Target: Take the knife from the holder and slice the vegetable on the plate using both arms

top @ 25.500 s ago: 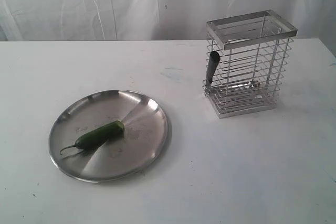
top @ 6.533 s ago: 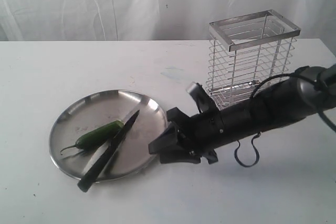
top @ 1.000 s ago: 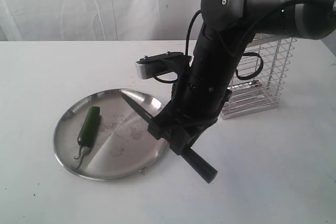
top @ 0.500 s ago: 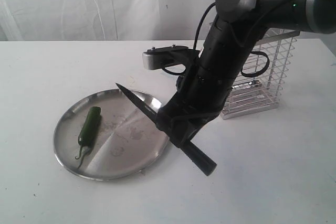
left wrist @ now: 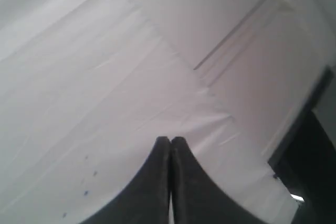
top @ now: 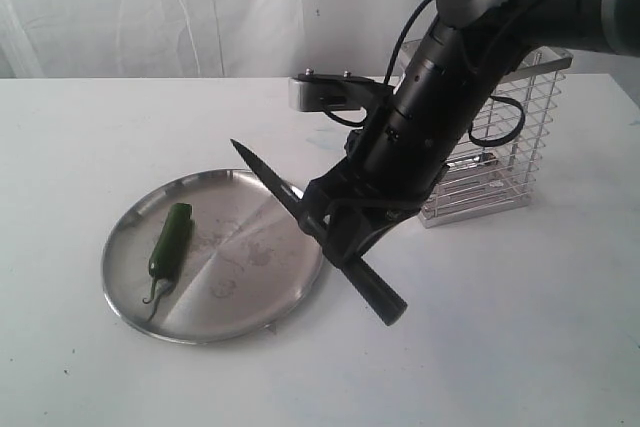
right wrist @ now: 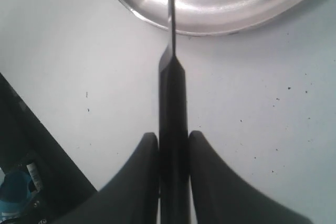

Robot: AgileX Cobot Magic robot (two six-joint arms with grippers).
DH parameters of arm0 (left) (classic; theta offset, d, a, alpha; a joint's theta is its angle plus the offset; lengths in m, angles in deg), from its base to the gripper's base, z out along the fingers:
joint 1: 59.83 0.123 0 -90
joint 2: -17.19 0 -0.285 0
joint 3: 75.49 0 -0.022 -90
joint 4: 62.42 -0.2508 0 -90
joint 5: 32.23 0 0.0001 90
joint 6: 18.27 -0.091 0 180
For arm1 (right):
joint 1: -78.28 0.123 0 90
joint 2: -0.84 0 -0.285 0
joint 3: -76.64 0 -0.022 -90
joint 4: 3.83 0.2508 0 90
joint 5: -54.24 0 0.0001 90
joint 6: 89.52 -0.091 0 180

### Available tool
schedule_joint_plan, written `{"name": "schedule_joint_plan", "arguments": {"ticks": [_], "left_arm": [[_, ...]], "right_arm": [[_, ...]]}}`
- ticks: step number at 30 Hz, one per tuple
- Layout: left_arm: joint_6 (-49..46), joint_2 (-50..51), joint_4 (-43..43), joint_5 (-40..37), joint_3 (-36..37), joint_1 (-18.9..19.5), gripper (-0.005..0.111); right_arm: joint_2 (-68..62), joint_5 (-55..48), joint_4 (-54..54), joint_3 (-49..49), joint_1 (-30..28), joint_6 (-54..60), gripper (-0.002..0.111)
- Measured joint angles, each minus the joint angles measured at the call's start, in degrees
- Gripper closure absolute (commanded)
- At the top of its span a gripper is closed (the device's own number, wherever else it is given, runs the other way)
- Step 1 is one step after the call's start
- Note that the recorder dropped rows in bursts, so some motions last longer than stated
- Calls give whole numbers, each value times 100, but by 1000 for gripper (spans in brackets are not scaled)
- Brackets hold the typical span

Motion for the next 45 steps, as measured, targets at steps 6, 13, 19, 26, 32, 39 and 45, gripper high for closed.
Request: {"name": "schedule_joint_plan", "arguments": {"ticks": [6,13,19,26,32,39,45], "left_arm": [[-2379,11,2434,-916,0,0,107],[-4343,1681,1748,-1085,-1142,0,107],[-4051,5039,-1376,-3657,-3642,0,107],[-3864,7982,-2173,-9113,-6040,0,107],[-5171,8443,-96,-9995,-6418,-11,107],[-6311,8949,930,-9448,-6293,-21,82],[-6576,9497,993,-8878,-6211,-21,52]], "right_arm": [[0,0,0,0,0,4,108],[-46,0,47,0,0,4,108],[-115,0,128,0,0,4,108],[-119,0,128,0,0,34,108],[-119,0,128,0,0,34,108],[-119,0,128,0,0,6,108],[-119,0,54,0,-12,-385,108]]}}
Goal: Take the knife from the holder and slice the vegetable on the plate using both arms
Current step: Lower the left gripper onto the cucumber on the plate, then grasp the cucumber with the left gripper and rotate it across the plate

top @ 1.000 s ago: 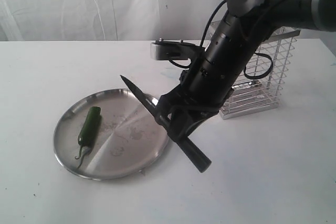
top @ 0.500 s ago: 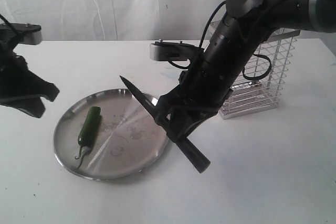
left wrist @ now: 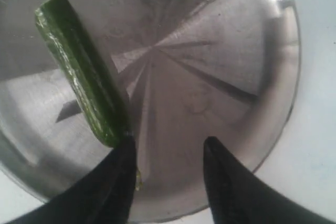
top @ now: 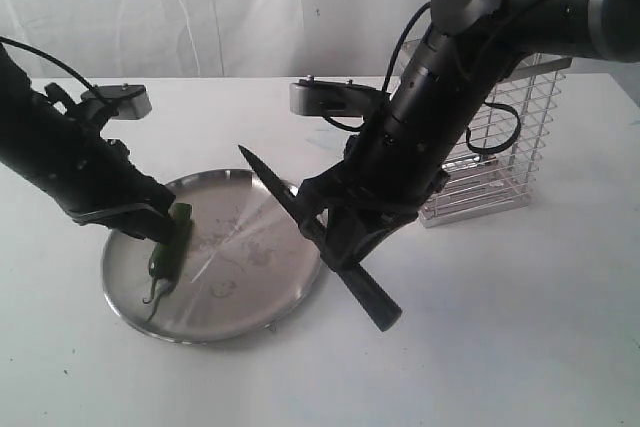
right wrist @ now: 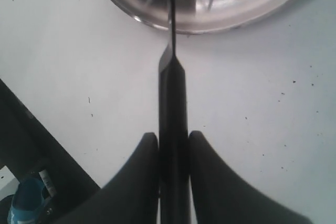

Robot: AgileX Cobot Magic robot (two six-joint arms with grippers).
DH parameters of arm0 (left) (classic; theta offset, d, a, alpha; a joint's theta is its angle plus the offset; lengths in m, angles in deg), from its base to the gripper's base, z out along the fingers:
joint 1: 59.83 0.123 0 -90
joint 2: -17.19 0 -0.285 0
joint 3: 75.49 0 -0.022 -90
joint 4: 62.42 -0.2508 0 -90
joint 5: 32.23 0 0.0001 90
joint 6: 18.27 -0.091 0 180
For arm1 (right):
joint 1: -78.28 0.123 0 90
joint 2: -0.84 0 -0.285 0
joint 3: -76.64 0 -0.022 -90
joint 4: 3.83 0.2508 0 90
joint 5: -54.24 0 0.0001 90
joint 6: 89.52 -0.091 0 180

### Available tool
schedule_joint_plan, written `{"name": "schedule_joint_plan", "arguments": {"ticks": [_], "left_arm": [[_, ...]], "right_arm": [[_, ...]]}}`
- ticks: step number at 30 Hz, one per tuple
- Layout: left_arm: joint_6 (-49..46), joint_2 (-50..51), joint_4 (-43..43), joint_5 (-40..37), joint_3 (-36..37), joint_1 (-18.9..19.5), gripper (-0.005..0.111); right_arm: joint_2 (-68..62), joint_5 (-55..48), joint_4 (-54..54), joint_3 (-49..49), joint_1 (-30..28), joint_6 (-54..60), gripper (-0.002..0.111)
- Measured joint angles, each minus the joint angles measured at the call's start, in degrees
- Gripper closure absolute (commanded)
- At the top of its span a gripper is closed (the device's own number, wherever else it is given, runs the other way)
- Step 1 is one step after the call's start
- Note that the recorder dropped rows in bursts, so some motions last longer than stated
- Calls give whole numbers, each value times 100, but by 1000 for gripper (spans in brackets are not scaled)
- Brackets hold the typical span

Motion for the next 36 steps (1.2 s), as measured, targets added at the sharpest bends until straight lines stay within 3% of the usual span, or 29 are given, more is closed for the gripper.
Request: {"name": "schedule_joint_plan", "arguments": {"ticks": [15,31,36], "left_arm": [[-50,851,30,1561,9,-375,52],[-50,737,-67,1544,-171,-375,52],[-50,631,-313,2074,-248,-375,52]], "right_arm": [[183,0,-71,0,-468,-282,108],[281,20,-389,0,-498,-286,108],[281,166,-414,0,-498,-286,108]]}}
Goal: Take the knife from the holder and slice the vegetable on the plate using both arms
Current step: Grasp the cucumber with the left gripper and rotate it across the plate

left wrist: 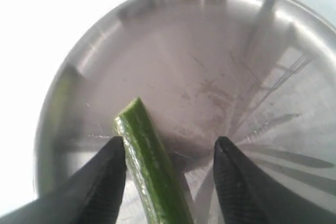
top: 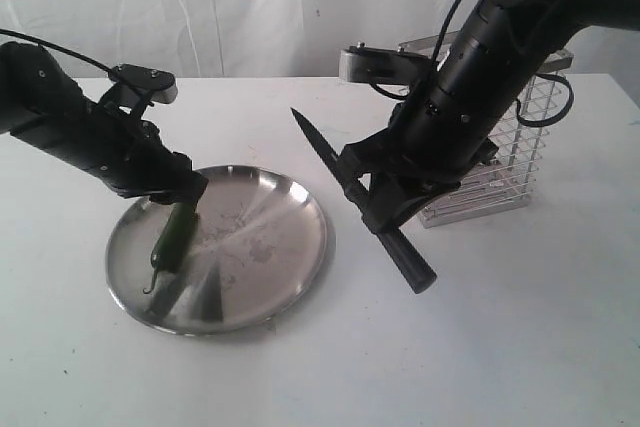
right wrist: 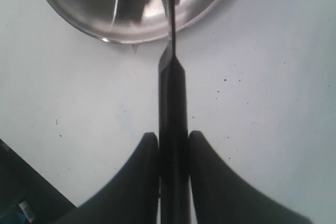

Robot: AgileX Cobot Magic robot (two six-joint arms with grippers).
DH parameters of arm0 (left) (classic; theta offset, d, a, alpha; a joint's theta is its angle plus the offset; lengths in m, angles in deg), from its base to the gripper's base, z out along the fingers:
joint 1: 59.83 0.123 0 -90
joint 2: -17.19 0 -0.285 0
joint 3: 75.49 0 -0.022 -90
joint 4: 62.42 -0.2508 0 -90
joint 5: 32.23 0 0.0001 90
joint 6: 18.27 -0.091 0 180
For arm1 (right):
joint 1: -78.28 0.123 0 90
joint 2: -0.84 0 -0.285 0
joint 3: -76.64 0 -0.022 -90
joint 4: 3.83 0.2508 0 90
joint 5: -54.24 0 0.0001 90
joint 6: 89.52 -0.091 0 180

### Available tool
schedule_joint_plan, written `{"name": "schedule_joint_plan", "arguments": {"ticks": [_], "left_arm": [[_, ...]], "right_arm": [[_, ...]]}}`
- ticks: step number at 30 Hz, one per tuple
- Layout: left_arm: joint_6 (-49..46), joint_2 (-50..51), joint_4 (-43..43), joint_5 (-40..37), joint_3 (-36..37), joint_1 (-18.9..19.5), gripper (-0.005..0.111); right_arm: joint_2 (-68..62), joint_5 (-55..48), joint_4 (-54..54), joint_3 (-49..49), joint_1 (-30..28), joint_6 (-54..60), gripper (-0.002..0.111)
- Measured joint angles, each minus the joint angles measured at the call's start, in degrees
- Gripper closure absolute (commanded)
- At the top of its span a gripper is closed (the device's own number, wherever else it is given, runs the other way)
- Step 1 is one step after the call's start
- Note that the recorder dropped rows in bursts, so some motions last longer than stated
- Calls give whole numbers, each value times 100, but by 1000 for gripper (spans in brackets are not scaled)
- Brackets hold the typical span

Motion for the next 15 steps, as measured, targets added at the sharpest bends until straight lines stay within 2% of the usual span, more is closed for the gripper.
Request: {"name": "schedule_joint_plan", "arguments": {"ticks": [7,15], "left_arm": [[0,496,-93,-234,0,-2,52],[0,657,-106,-113,0,-2,52]], "right_arm": [[0,9,0,0,0,-10,108],[0,-100,0,0,0,-10,108]]}}
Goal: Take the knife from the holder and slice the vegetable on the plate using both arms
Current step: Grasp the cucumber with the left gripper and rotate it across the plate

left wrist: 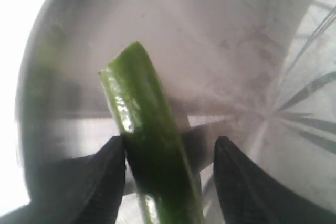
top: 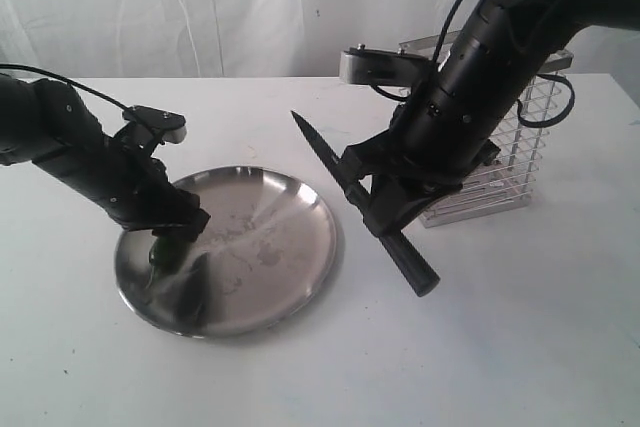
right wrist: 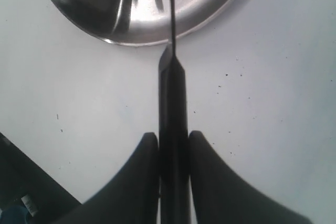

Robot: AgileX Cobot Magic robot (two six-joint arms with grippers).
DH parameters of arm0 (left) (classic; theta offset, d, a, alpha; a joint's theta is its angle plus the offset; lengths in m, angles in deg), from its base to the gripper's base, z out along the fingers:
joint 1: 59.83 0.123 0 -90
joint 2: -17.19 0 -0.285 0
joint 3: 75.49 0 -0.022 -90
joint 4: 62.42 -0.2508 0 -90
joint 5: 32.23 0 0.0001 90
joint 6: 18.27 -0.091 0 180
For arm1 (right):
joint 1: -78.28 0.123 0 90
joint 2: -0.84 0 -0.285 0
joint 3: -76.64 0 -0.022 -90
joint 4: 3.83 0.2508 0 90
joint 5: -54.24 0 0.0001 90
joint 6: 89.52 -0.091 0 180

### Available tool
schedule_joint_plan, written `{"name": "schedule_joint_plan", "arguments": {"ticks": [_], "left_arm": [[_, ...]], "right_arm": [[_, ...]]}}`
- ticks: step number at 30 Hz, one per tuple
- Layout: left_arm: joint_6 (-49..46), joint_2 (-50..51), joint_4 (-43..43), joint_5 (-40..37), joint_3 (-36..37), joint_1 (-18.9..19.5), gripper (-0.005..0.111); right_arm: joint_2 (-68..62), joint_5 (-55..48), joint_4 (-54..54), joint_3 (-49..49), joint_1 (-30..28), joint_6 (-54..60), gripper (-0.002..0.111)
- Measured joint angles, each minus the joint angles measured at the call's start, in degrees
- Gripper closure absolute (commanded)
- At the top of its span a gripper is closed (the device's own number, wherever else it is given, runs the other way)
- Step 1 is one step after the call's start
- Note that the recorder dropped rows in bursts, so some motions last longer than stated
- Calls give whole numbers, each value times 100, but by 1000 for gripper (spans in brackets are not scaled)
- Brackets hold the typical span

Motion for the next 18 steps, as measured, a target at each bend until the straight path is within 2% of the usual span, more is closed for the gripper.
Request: {"name": "schedule_joint_plan", "arguments": {"ticks": [5,7,14,18], "left_arm": [[0,117,0,-73,0,-10,52],[0,117,-25,-73,0,-10,55],[0,117,-121,-116,0,-19,107],[-162,7,-158,-233,0,-19,107]], "right_arm": [[0,-42,0,0,0,0,108],[0,-42,0,0,0,0,108],[0,-42,0,0,0,-36,108],[0,-31,0,0,0,-36,108]]}}
